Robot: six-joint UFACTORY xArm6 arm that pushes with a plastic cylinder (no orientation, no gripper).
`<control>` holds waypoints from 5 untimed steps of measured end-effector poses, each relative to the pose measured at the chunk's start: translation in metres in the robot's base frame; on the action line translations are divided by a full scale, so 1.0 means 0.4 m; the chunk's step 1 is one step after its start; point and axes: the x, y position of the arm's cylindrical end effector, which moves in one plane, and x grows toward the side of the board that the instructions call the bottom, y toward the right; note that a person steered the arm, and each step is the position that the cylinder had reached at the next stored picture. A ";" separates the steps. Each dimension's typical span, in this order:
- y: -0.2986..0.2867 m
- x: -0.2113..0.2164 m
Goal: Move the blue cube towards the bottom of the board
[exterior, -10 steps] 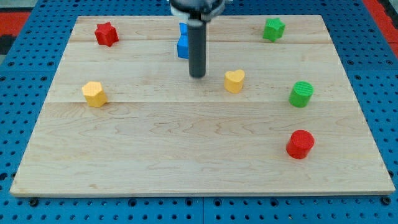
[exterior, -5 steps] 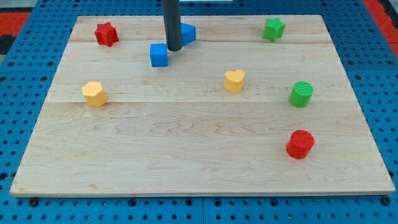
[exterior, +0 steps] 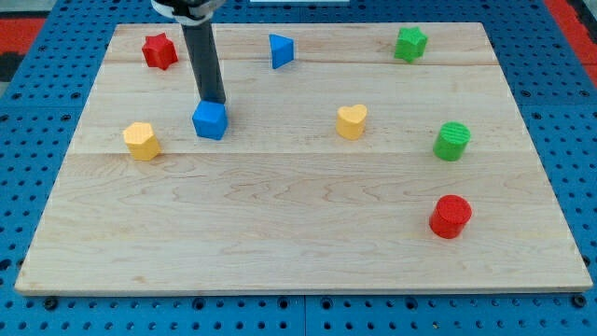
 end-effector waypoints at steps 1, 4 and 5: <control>-0.029 0.052; 0.090 0.125; 0.180 0.238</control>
